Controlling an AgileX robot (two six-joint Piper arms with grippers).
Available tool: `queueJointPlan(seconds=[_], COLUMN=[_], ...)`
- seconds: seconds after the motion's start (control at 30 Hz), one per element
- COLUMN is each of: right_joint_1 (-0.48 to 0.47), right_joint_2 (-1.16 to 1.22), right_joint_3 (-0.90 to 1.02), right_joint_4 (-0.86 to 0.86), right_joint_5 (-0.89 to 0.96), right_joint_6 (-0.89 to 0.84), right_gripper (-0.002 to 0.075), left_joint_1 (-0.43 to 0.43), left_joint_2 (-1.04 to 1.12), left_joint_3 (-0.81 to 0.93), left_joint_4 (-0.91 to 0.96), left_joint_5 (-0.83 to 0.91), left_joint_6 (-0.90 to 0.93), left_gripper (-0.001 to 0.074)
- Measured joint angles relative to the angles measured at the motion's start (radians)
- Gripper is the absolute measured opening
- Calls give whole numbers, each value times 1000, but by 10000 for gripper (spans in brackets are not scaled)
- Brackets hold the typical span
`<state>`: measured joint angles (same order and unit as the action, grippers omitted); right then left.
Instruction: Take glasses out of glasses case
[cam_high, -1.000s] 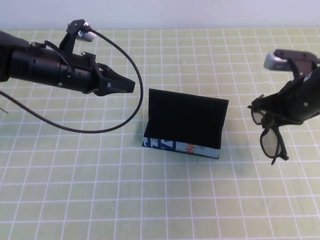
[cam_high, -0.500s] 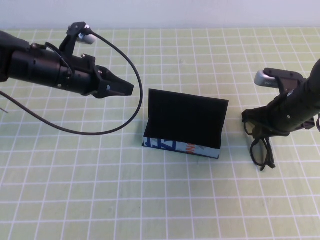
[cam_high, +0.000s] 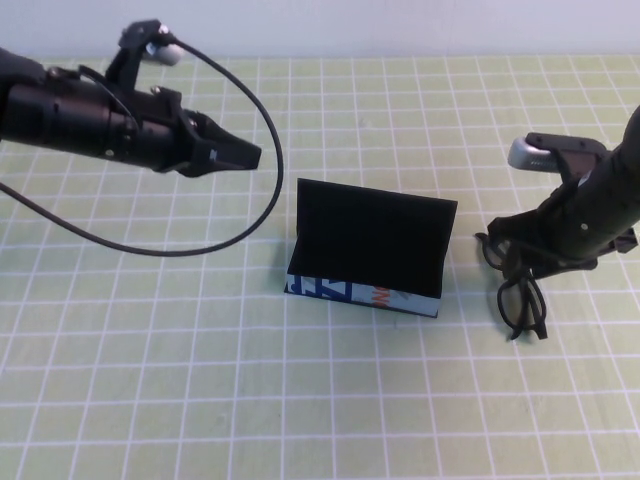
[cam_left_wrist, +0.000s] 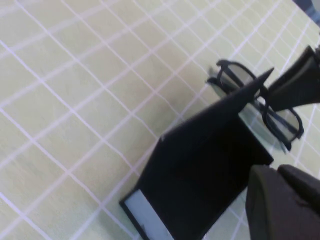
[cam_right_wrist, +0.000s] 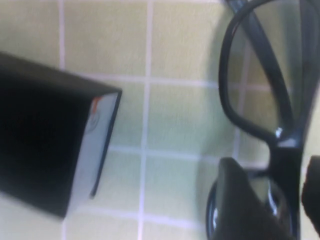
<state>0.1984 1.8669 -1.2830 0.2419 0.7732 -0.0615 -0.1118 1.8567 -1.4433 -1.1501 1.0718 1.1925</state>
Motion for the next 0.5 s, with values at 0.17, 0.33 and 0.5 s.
queueJointPlan(seconds=[0.17,0.33,0.5], right_joint_1=[0,0,2], right_joint_2=[-103,-271,-535], right_joint_3=[-9,11,159], right_joint_4=[-49,-65,-76], right_joint_5=[101,244,292], right_joint_6=[40,51,51], right_gripper=[265,186,24], left_joint_1=[0,0,0], left_joint_2=[-74,-164,-343], left_joint_3=[0,0,64], left_joint_4=[11,19,51], left_joint_5=[-51,-61,-157], left_joint_6=[-48,-72,-89], left_gripper=[-4,-4,-4])
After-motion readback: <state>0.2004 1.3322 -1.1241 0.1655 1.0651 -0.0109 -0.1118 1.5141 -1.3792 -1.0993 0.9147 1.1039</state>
